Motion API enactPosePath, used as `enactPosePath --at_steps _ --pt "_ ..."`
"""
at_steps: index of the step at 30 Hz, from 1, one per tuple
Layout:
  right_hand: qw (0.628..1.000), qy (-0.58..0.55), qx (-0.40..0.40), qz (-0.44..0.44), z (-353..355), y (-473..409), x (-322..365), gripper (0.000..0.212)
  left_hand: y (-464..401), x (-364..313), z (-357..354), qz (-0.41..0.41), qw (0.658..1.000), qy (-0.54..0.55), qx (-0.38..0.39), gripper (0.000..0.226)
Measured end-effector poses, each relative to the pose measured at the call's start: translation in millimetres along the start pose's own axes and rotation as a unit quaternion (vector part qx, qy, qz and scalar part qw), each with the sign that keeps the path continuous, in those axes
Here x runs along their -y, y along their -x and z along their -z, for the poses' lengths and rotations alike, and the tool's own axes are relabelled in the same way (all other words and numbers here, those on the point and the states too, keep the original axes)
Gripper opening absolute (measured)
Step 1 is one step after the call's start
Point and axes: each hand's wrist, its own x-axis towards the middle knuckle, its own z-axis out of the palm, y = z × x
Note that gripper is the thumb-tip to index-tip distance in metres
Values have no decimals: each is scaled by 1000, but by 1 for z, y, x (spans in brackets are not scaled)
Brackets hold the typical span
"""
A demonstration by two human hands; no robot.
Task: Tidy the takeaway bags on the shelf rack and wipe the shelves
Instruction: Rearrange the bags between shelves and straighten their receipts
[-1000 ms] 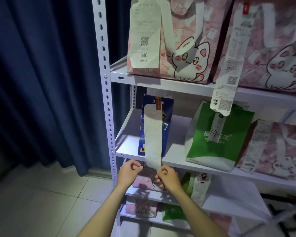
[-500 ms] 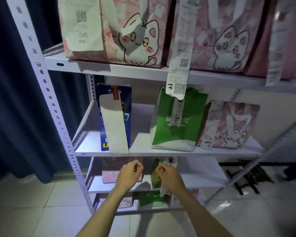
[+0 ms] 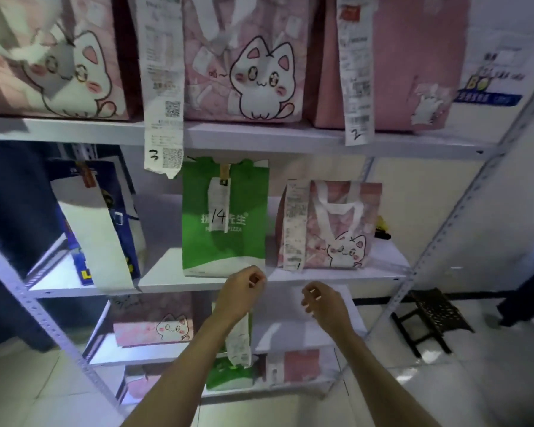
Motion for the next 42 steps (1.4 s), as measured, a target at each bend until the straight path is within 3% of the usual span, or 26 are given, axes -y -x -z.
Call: enactPosePath --at_steps 8,14,21,23,25,33,38,42 --pt "999 -47 -9 10 85 -39 -56 11 -30 -52 -32 87 993 -11 -81 12" --pt "997 -69 -23 35 117 -67 -54 11 -43 -73 -40 103 991 -20 -80 10" --pt "988 -66 -132 53 131 -77 -40 7 -52 -89 -47 110 988 -28 -101 6" --pt "981 -65 -176 52 136 -76 -33 12 -55 -93 -50 106 988 -20 -107 1" --pt "975 -78 -196 70 136 -82 -32 20 -57 -96 -55 104 988 -10 -115 10" --pt "981 -47 -180 61 128 -107 -42 16 -65 -101 -72 119 984 -67 -112 13" --pt "973 -123 -194 36 141 -120 -43 17 -64 -111 -83 119 980 -80 -139 15" --pt "985 -129 -105 50 156 -131 -49 29 -66 -115 -85 127 976 -78 -160 18"
